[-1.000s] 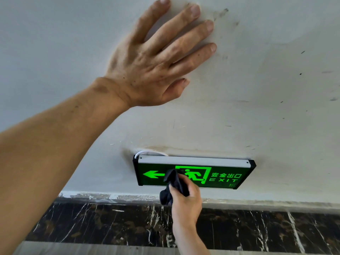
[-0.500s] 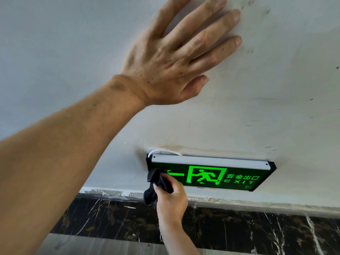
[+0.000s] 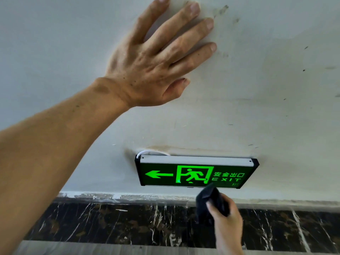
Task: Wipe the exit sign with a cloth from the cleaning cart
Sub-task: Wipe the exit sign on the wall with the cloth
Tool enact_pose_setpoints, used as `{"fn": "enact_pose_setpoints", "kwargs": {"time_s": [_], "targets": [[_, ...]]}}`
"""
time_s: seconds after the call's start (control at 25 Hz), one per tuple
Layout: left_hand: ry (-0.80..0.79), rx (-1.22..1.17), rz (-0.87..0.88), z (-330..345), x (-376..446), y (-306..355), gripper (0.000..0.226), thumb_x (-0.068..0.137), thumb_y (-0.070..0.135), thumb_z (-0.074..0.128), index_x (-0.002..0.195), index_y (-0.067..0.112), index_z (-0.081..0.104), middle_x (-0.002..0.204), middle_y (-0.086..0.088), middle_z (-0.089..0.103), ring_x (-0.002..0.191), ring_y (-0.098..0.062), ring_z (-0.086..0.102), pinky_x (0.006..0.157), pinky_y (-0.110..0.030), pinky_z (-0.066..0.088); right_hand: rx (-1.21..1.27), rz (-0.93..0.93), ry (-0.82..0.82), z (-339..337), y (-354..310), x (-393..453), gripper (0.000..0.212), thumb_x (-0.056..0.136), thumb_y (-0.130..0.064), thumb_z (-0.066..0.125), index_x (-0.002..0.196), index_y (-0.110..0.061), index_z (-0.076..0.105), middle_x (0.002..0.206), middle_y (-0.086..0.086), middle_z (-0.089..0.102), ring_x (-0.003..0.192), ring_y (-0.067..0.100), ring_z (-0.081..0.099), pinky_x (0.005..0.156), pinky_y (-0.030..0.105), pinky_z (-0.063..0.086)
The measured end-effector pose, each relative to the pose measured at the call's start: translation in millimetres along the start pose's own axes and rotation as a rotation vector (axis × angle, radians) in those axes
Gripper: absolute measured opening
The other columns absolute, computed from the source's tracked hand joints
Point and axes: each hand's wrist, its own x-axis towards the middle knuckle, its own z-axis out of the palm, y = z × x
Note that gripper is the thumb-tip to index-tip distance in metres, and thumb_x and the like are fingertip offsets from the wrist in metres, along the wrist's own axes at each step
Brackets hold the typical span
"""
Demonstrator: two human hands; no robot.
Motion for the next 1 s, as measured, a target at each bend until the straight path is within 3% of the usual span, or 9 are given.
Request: {"fn": "enact_pose_setpoints", "kwargs": {"time_s": [0.08, 0.16, 0.36, 0.52, 0.8, 1.0], "targets": [[0.011, 0.016, 0.002, 1, 0, -1, 0.066, 0.091, 0.041, 0.053, 0.151, 0.015, 0.040, 0.151, -0.011, 0.035, 0.138, -0.036, 0.039, 0.110, -0.060, 0.031, 0.003, 0.003, 0.162, -32, -5, 21, 0.034, 0.075, -0.007, 0.078, 0.082, -0.038, 0.065, 0.095, -0.003, 0.070, 0.089, 0.017, 0.064, 0.071, 0.033, 0.050], [0.012, 0.018, 0.003, 0, 0, -1, 0.066, 0.092, 0.041, 0.054, 0.151, 0.015, 0.041, 0.151, -0.012, 0.035, 0.138, -0.037, 0.039, 0.110, -0.060, 0.031, -0.001, -0.018, 0.248, -48, -11, 37, 0.035, 0.077, -0.010, 0.077, 0.082, -0.041, 0.061, 0.095, -0.006, 0.067, 0.090, 0.019, 0.063, 0.082, 0.042, 0.052], [0.002, 0.014, 0.003, -3, 1, 0, 0.064, 0.092, 0.040, 0.055, 0.150, 0.015, 0.042, 0.150, -0.012, 0.036, 0.137, -0.037, 0.039, 0.110, -0.061, 0.031, -0.053, -0.094, 0.279, -39, -22, 49, 0.042, 0.079, -0.015, 0.075, 0.080, -0.053, 0.056, 0.104, 0.001, 0.064, 0.097, 0.024, 0.061, 0.092, 0.052, 0.050], [-0.005, 0.020, 0.007, -3, 2, 0, 0.065, 0.092, 0.040, 0.053, 0.151, 0.015, 0.040, 0.150, -0.012, 0.035, 0.137, -0.037, 0.040, 0.109, -0.061, 0.032, -0.041, -0.083, 0.285, -23, -16, 49, 0.045, 0.078, -0.017, 0.075, 0.079, -0.058, 0.059, 0.107, 0.003, 0.065, 0.098, 0.025, 0.062, 0.092, 0.053, 0.050], [0.010, 0.026, -0.001, -1, 1, 0, 0.064, 0.093, 0.041, 0.051, 0.152, 0.017, 0.041, 0.150, -0.011, 0.036, 0.137, -0.036, 0.042, 0.110, -0.060, 0.033, -0.021, -0.068, 0.187, 2, -4, 39, 0.035, 0.077, -0.016, 0.076, 0.086, -0.049, 0.066, 0.100, -0.001, 0.071, 0.095, 0.028, 0.067, 0.088, 0.056, 0.054], [0.008, 0.007, -0.001, -2, 2, 1, 0.064, 0.092, 0.039, 0.052, 0.151, 0.017, 0.041, 0.150, -0.010, 0.035, 0.137, -0.036, 0.041, 0.109, -0.061, 0.034, -0.002, -0.060, 0.102, 34, 3, 18, 0.035, 0.075, -0.016, 0.078, 0.089, -0.047, 0.067, 0.096, -0.011, 0.072, 0.093, 0.015, 0.067, 0.087, 0.049, 0.056]]}}
